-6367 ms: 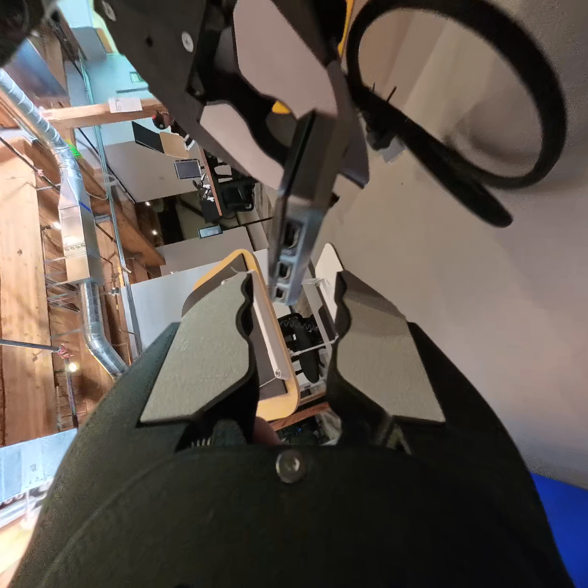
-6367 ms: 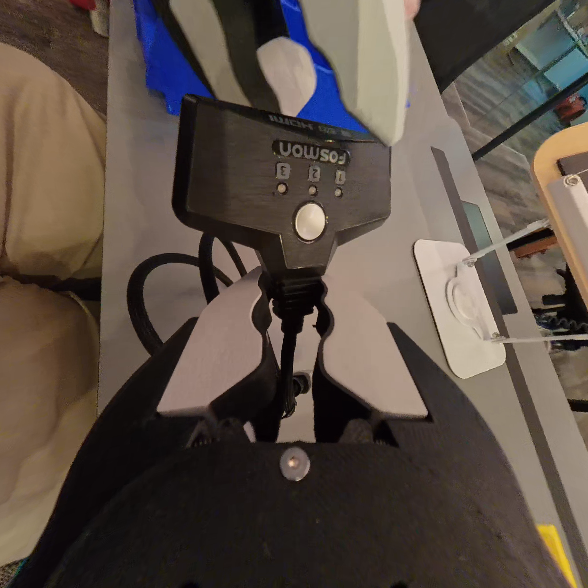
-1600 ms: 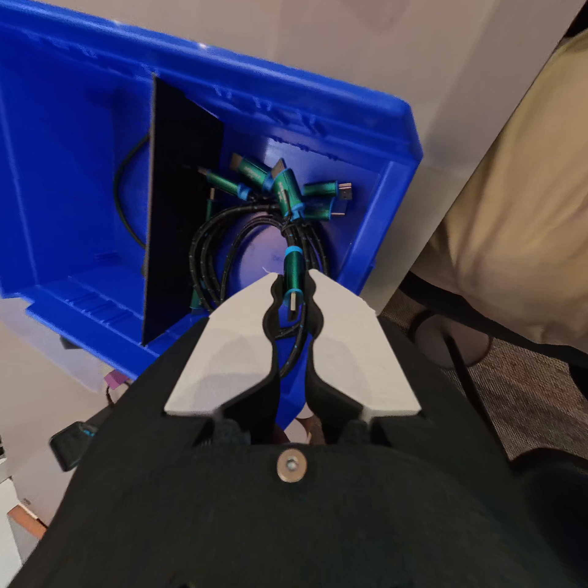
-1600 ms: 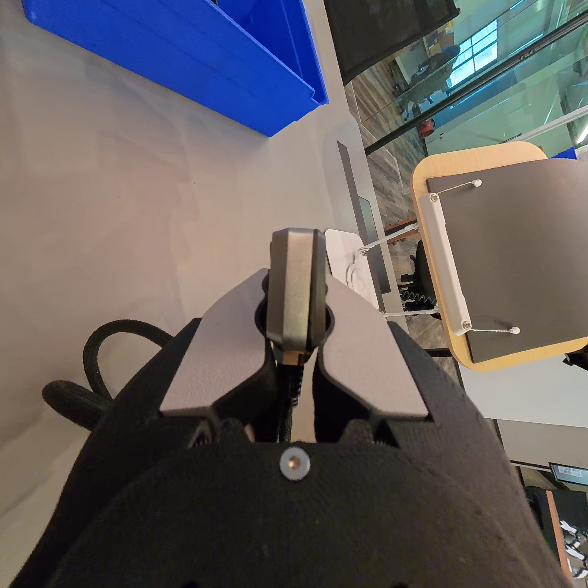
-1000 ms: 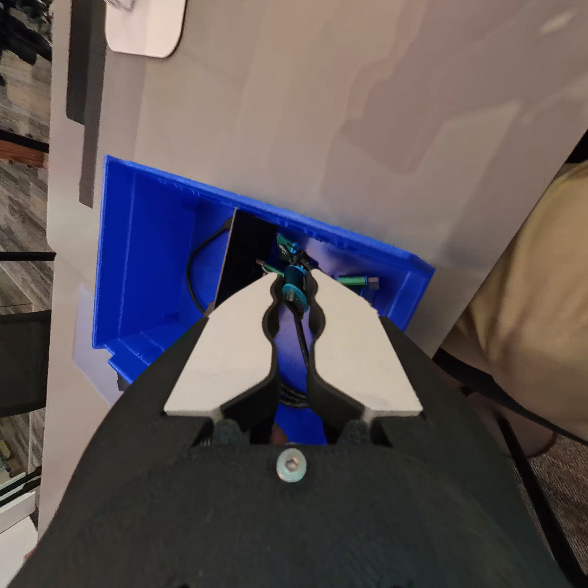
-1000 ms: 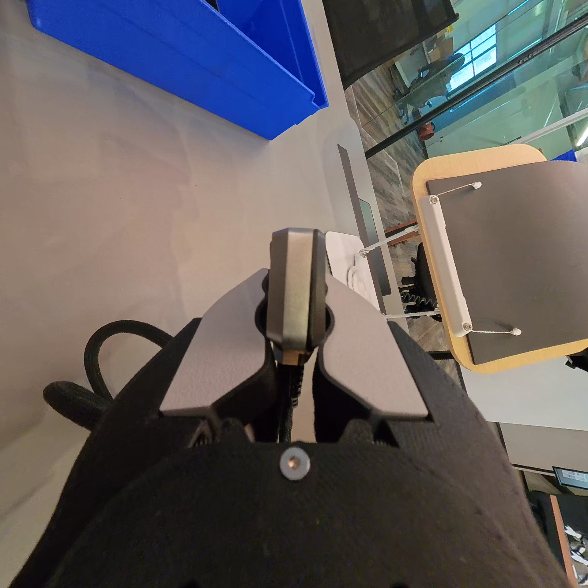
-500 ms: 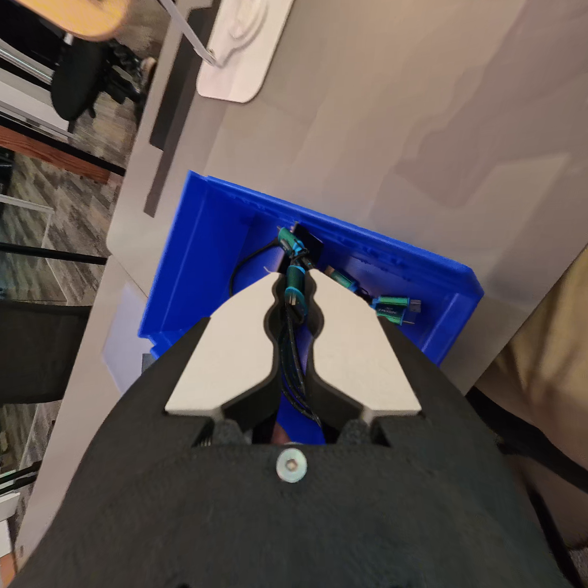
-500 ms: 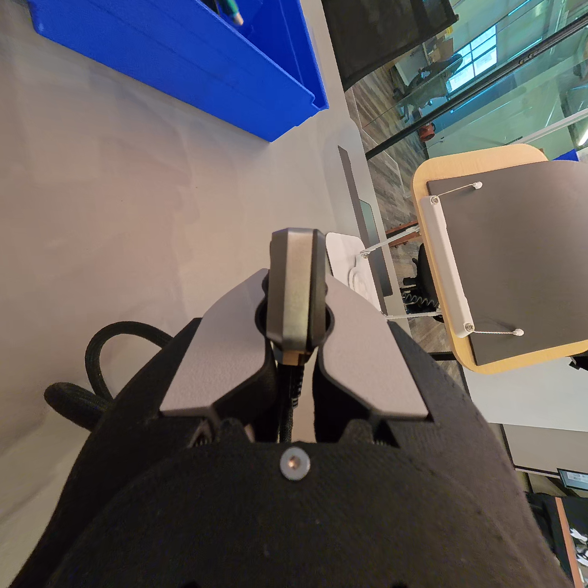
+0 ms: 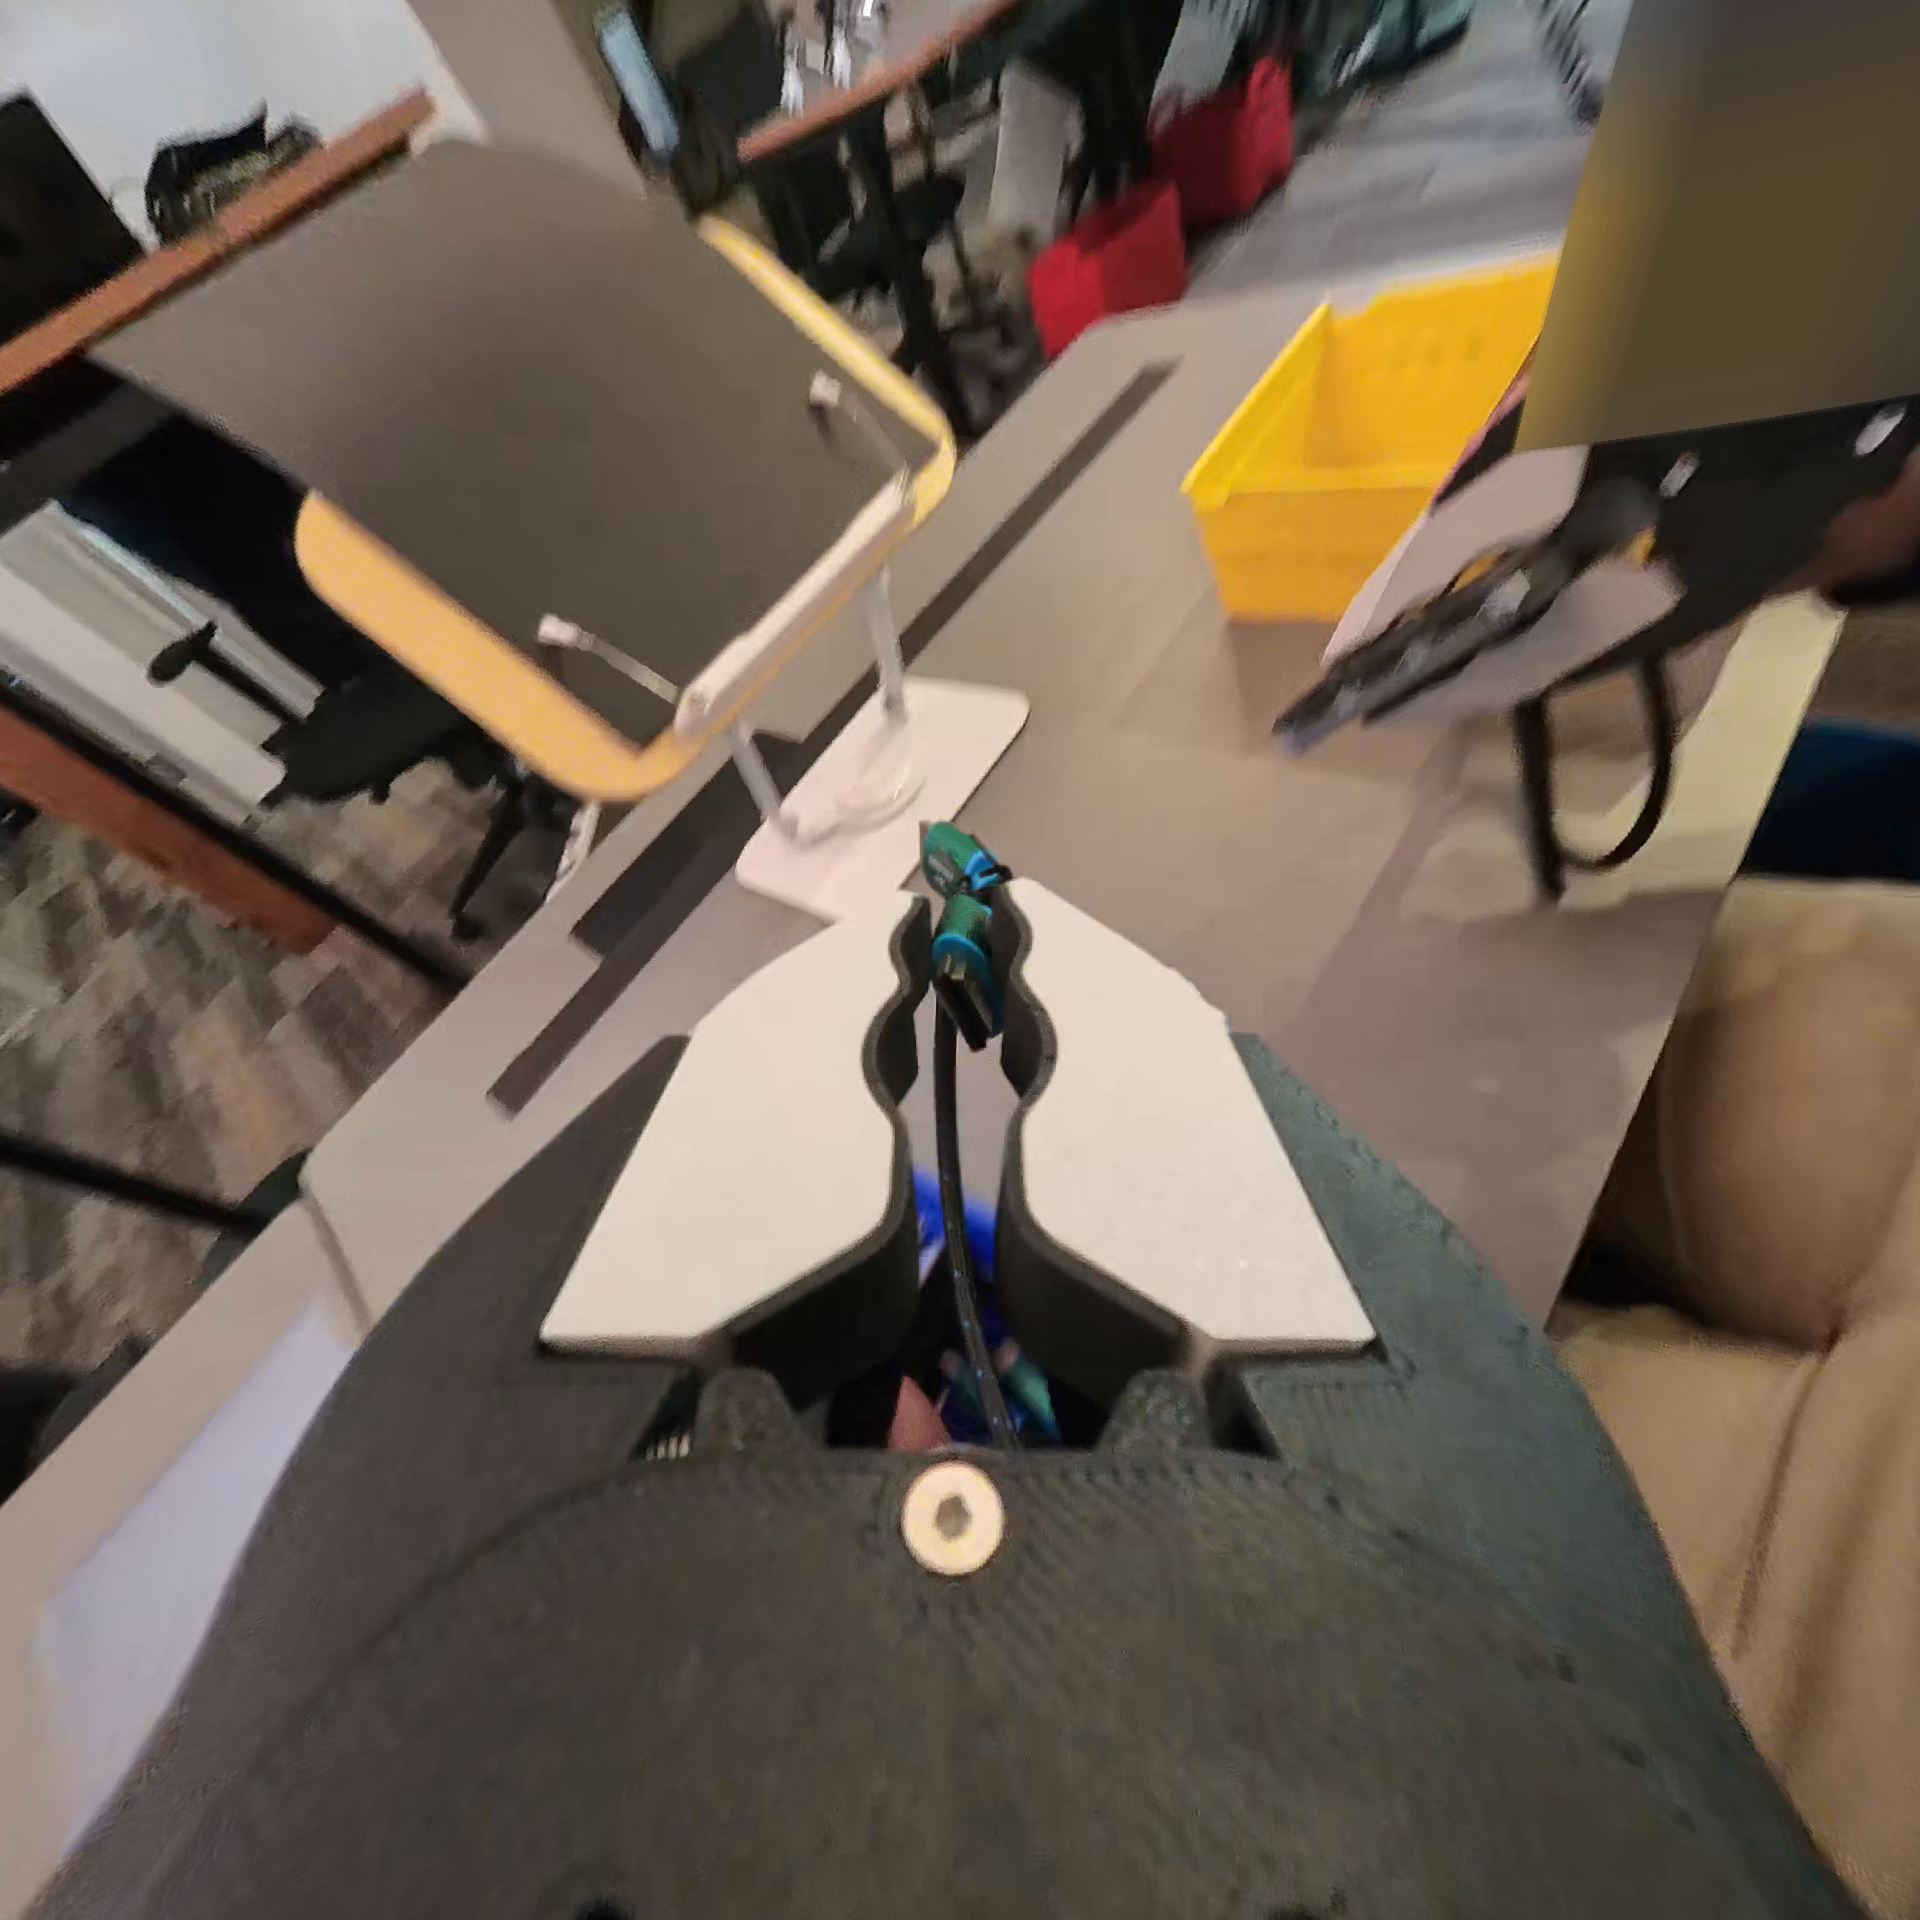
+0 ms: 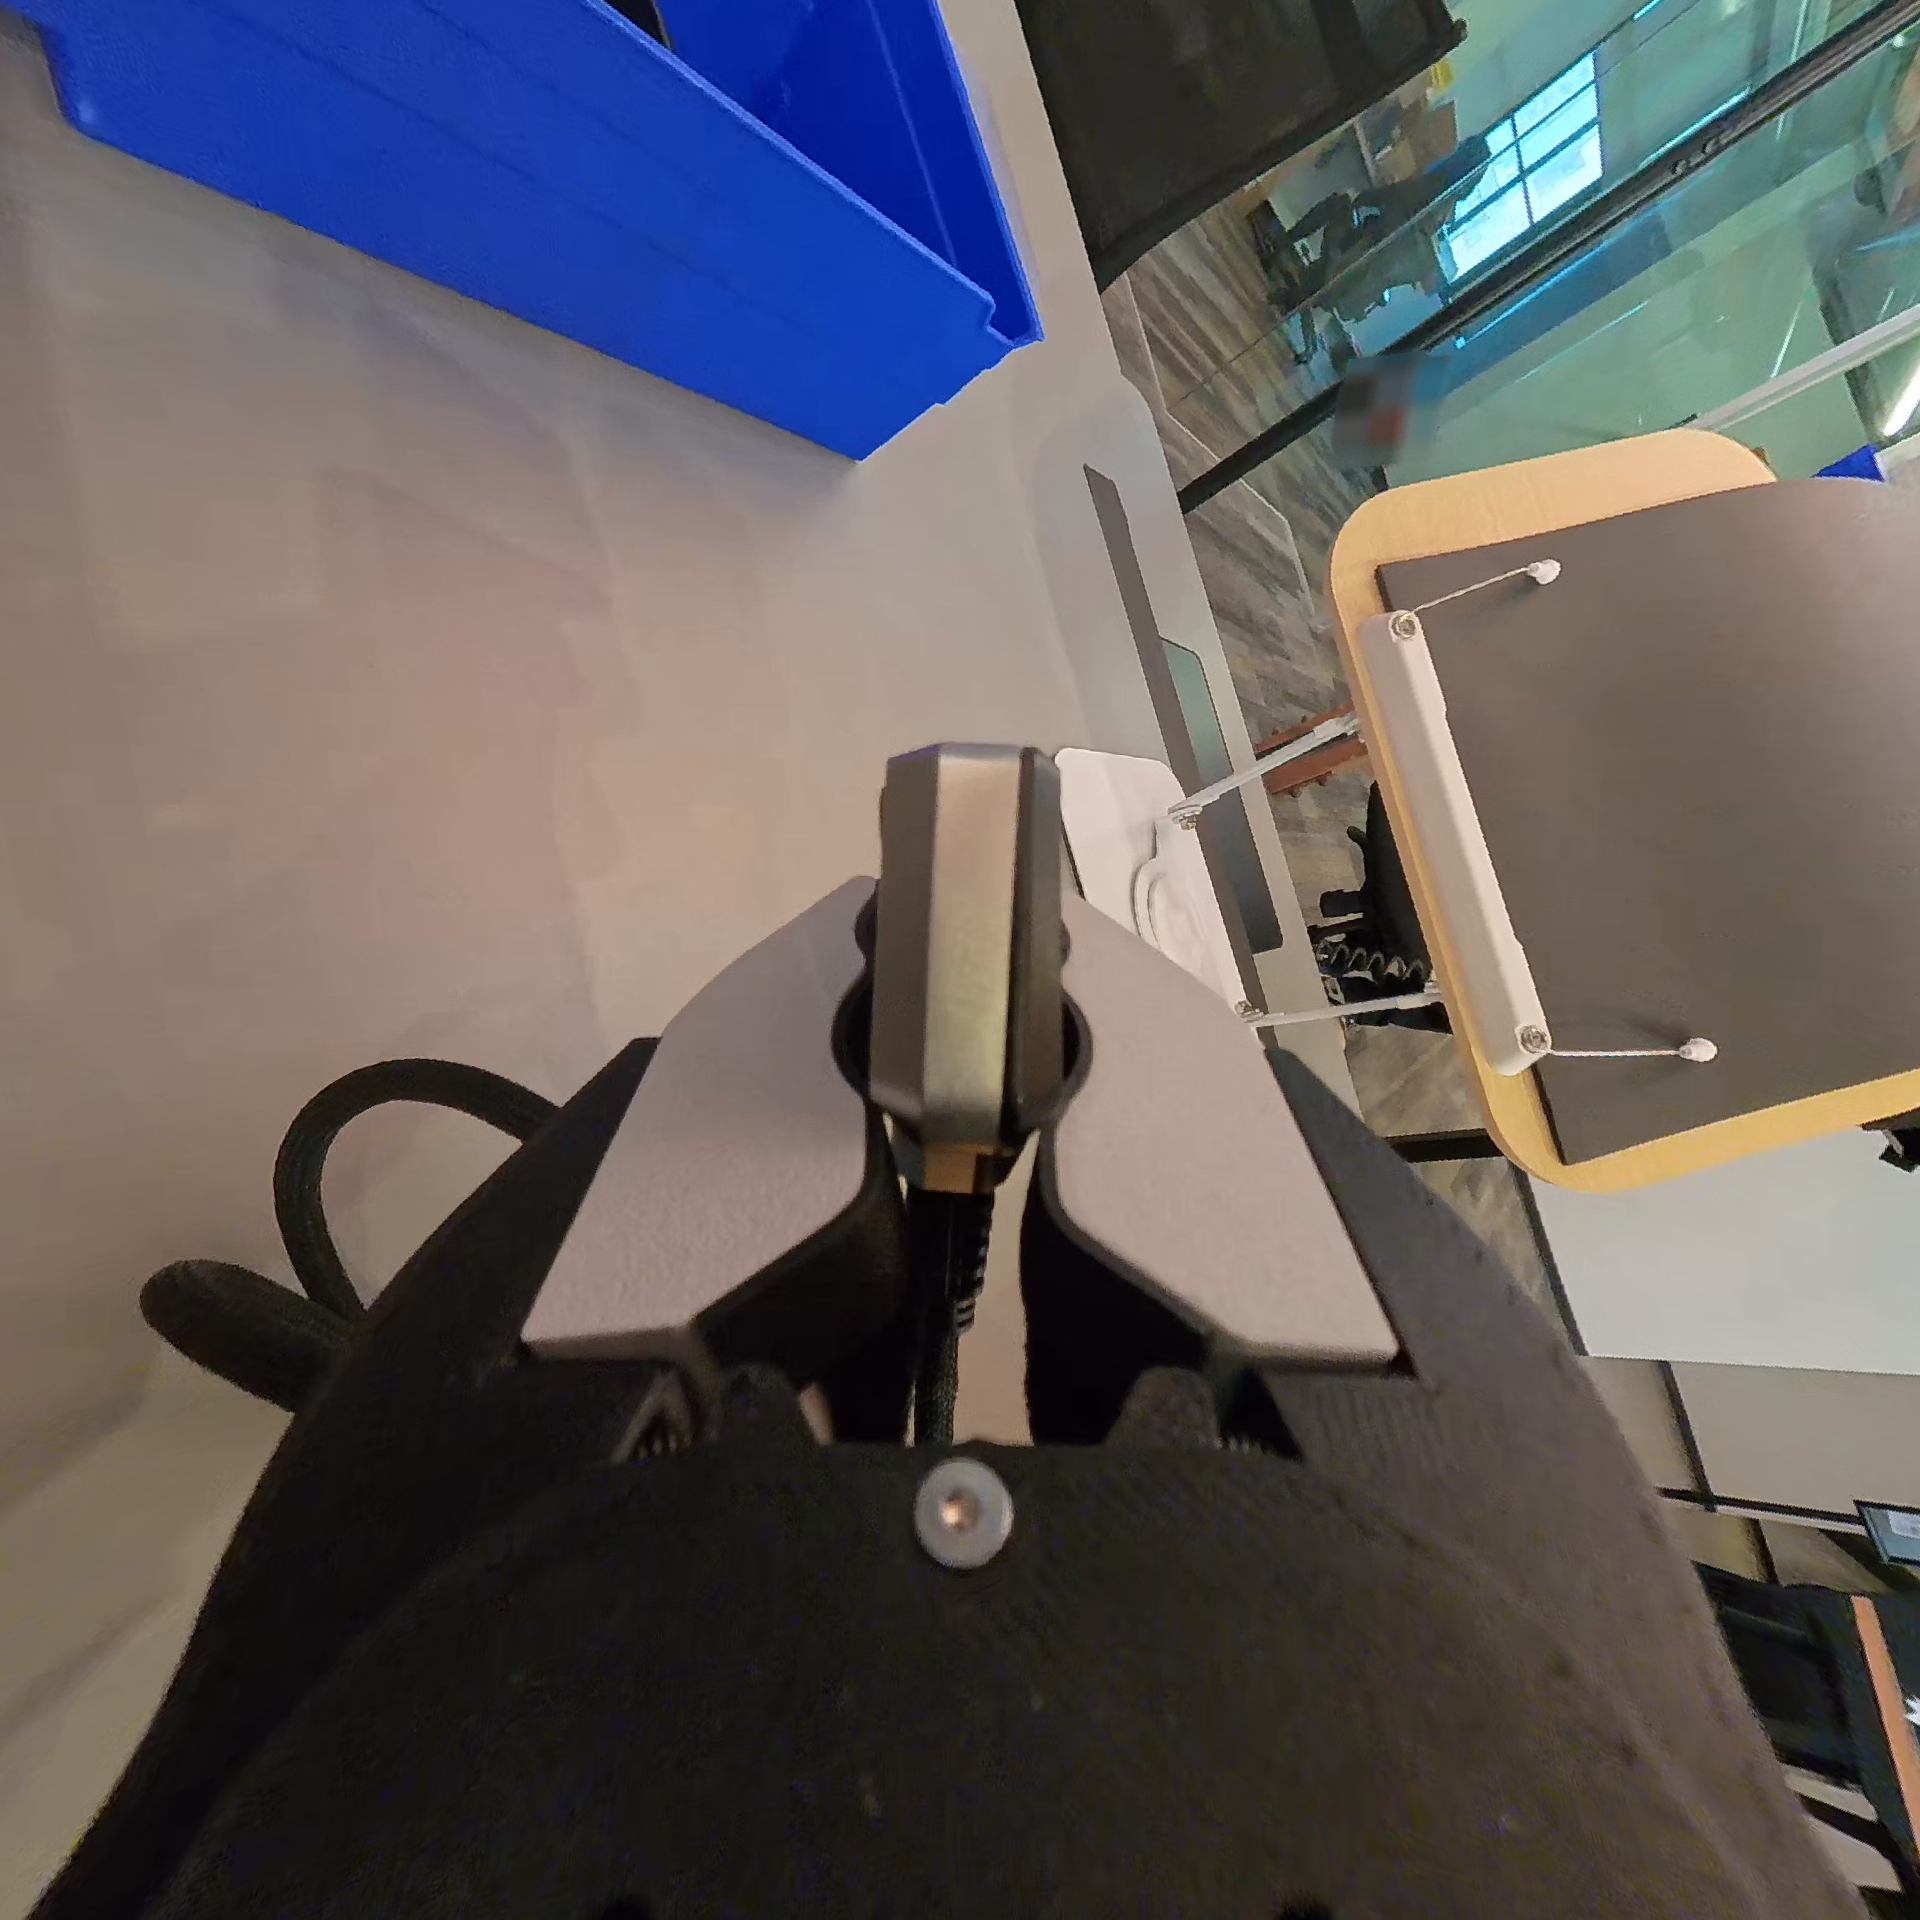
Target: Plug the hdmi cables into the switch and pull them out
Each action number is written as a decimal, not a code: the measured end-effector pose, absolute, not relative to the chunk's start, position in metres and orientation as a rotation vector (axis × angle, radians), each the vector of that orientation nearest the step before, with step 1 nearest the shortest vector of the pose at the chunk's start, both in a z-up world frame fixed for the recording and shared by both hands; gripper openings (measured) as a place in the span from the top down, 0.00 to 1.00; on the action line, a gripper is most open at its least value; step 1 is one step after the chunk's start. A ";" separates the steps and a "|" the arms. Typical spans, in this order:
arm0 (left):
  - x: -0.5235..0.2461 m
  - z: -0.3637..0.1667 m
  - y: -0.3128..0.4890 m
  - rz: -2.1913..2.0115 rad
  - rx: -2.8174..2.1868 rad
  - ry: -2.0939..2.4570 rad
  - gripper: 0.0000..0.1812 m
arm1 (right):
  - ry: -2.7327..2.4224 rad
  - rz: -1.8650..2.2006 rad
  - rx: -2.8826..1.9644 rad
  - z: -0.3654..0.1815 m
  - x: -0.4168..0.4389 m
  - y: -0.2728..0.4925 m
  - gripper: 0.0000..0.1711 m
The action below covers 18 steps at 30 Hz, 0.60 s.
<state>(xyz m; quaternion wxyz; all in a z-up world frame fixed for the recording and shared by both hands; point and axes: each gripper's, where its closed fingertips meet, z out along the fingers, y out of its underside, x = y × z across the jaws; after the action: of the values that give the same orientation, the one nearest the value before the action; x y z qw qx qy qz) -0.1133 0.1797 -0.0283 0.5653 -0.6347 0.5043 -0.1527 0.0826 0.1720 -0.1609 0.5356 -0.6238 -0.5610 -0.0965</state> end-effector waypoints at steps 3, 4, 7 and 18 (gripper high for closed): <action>-0.077 -0.004 0.173 -0.525 -1.414 1.141 0.94 | -1.324 -0.225 -1.490 -0.160 0.085 0.173 0.87; -0.066 0.002 0.171 -0.580 -1.396 1.125 0.94 | -1.319 -0.224 -1.492 -0.160 0.086 0.173 0.87; -0.036 0.002 0.175 -0.716 -1.395 1.086 0.94 | -1.307 -0.220 -1.498 -0.159 0.089 0.174 0.87; 0.014 -0.108 0.218 -0.807 -1.682 1.132 0.94 | -1.281 -0.201 -1.510 -0.158 0.096 0.175 0.87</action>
<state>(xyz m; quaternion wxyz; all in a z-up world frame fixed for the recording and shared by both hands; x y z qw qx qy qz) 0.0141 0.2175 -0.1085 0.4614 -0.6839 0.4603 -0.3279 0.0957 0.1754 -0.1575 0.5445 -0.6364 -0.5398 -0.0847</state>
